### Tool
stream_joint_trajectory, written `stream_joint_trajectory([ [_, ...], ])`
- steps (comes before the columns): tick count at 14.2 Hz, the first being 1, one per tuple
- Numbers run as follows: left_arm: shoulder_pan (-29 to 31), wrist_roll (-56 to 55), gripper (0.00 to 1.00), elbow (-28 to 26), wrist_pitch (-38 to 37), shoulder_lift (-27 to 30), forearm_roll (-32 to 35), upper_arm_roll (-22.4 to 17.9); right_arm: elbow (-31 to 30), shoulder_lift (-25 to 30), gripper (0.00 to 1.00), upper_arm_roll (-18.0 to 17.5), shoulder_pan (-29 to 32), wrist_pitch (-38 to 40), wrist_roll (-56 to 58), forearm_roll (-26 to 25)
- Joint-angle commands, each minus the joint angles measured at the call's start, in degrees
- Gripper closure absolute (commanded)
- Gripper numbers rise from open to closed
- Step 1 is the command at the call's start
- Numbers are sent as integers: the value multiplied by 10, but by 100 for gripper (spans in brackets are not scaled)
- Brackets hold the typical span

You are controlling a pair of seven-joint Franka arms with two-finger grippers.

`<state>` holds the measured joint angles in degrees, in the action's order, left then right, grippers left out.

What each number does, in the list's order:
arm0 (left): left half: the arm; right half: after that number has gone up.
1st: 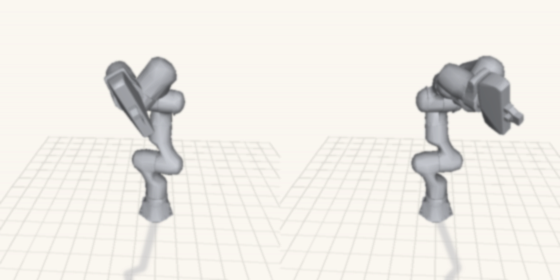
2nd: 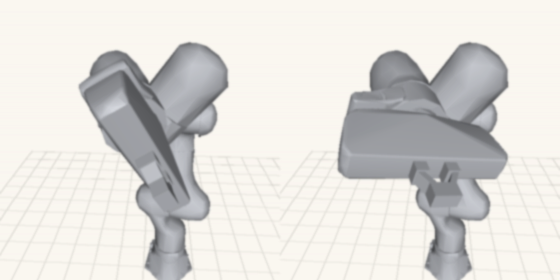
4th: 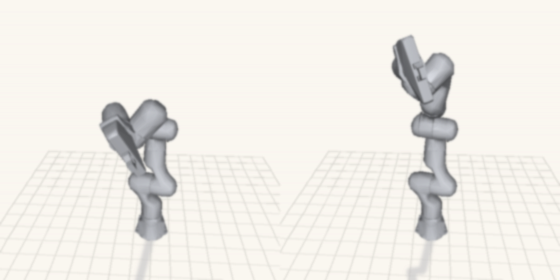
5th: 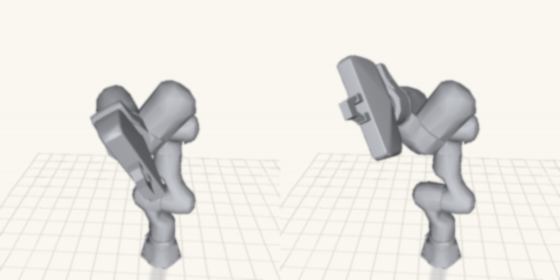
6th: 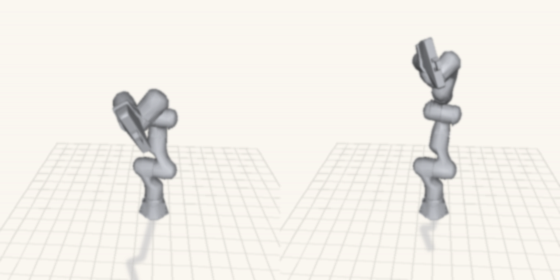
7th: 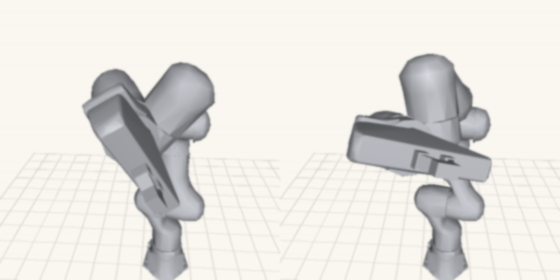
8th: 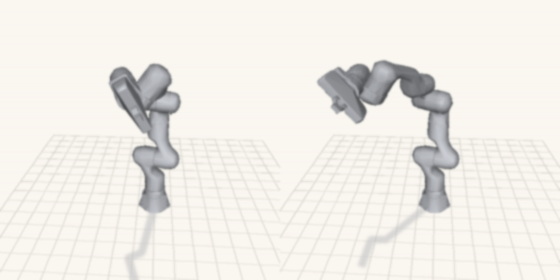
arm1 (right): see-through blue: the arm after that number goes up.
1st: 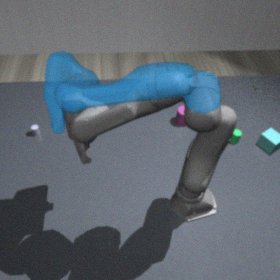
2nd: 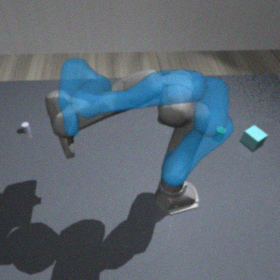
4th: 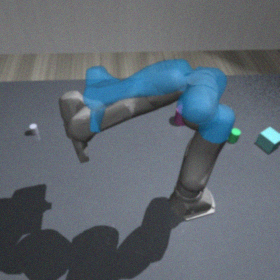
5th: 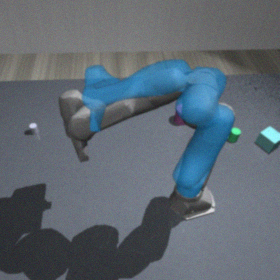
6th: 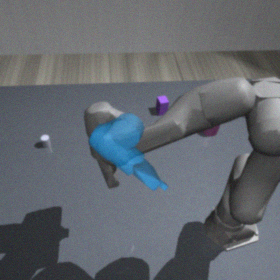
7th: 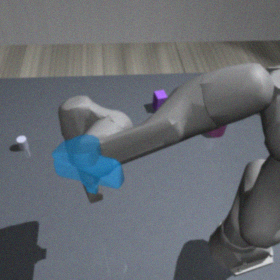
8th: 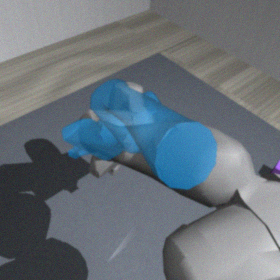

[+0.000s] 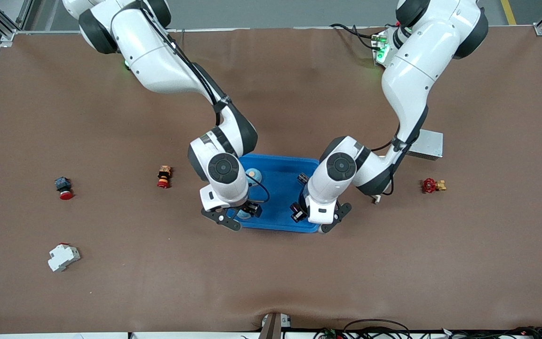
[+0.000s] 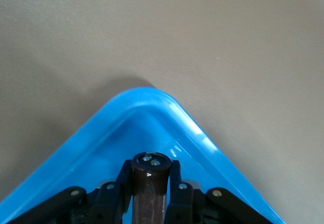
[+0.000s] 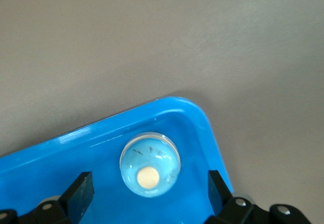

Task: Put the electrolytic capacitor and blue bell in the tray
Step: 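Lower the bell and capacitor into the tray and open both grippers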

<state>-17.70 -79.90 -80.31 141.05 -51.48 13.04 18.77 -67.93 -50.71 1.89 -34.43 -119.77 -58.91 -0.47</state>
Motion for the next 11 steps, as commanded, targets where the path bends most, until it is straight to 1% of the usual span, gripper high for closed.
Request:
stream_joint_trajectory([
  [1,-9,-12,100,2,-28,0,-1,-10,-1,31,0,-6,21,35,29,-1],
  [4,-9,-12,100,2,-34,0,-2,-10,-3,63,0,0,38,69,99,-1],
  [7,-9,-12,100,2,-35,0,-2,-10,-7,104,0,-2,88,111,187,0],
  [8,-8,-12,81,3,-35,1,-2,-10,-9,118,0,-3,110,113,221,0],
  [9,-8,-8,36,3,-35,2,-1,-10,-12,126,0,-7,133,115,258,1],
  [10,-8,-10,0,4,-35,6,-2,-9,-16,137,0,-7,146,127,286,1],
  [11,-10,-12,0,5,-36,12,-6,-8,-16,147,0,-5,160,138,302,1],
])
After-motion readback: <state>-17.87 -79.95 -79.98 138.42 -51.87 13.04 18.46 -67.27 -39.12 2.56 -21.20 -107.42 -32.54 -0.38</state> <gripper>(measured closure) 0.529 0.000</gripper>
